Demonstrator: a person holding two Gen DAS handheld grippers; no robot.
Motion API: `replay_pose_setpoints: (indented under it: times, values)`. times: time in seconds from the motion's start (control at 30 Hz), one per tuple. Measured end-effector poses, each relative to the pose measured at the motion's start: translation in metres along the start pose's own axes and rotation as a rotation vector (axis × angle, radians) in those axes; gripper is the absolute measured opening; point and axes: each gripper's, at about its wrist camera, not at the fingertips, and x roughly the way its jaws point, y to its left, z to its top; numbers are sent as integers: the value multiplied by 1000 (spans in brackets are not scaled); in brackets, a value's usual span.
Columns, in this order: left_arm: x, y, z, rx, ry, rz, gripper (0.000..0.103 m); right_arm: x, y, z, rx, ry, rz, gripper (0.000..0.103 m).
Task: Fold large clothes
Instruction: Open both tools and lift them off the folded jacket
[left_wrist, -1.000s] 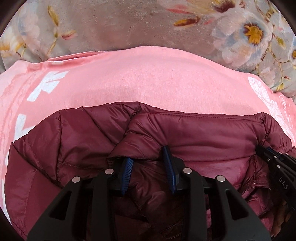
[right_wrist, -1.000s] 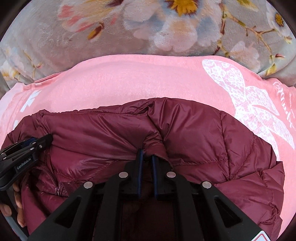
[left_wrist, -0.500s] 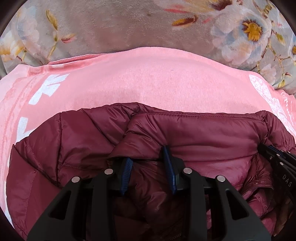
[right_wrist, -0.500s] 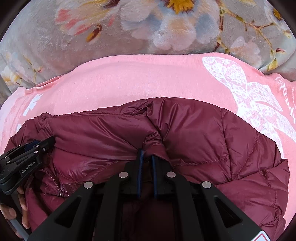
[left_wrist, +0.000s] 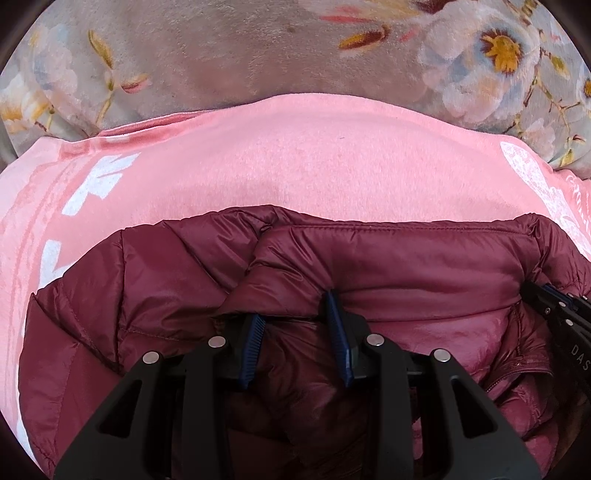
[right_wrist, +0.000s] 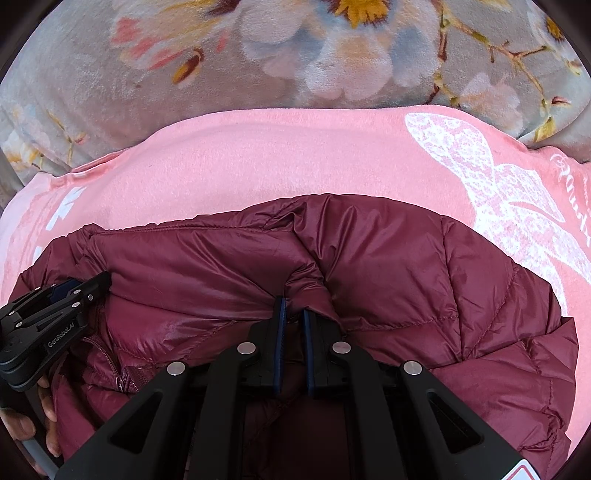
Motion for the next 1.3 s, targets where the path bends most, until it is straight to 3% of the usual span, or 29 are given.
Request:
replay_pose_setpoints:
  times: [0.27, 0.33, 0.37, 0.4, 0.43, 0.47, 0.53, 0.6, 0.77, 0.93, 1.1, 1.13, 1.17, 1.2, 1.23, 1.27, 1.3]
  values:
    - [-4, 5, -1, -9, -1, -15, 37, -12, -6, -3, 21, 14, 56, 11]
    - [-18, 11, -7, -20, 25, -40, 43, -52, -10, -15, 30, 19, 95, 17]
    - [-36, 15, -14, -24, 24, -71, 53, -71, -13, -23, 27, 2, 120, 28]
    - [-53, 18, -20, -27, 9, -91, 61, -102, -19, -37, 22, -28, 133, 40]
    - [-75, 24, -31, -31, -11, -94, 79, -132, -28, -55, 22, -58, 125, 45]
    - [-96, 29, -42, -34, -32, -95, 87, -154, -38, -72, 27, -72, 118, 52]
    - [-144, 48, -75, -32, -45, -143, 88, -204, -67, -122, 61, -74, 95, 55]
    - [-176, 73, -111, -38, -8, -159, 89, -235, -94, -169, 105, -55, 94, 58]
    - [-232, 161, -223, -192, 101, -187, 89, -295, -148, -293, 215, 31, 16, 61]
    - [-259, 205, -303, -381, 138, -223, 89, -314, -157, -354, 293, 44, 63, 62]
    - [-270, 205, -329, -450, 107, -258, 88, -307, -151, -363, 351, -8, 97, 64]
    - [-271, 203, -330, -461, 99, -273, 84, -306, -150, -364, 364, -16, 95, 64]
    - [-270, 200, -329, -469, 97, -295, 74, -304, -148, -362, 377, -29, 95, 64]
    - [-268, 196, -329, -474, 105, -306, 69, -303, -147, -361, 389, -41, 96, 58]
    - [-268, 191, -328, -463, 112, -290, 56, -302, -146, -361, 399, -43, 108, 50]
    - [-269, 188, -327, -450, 112, -275, 40, -301, -146, -361, 410, -38, 125, 29]
    - [-270, 186, -327, -440, 116, -267, 32, -302, -146, -362, 427, -39, 144, 18]
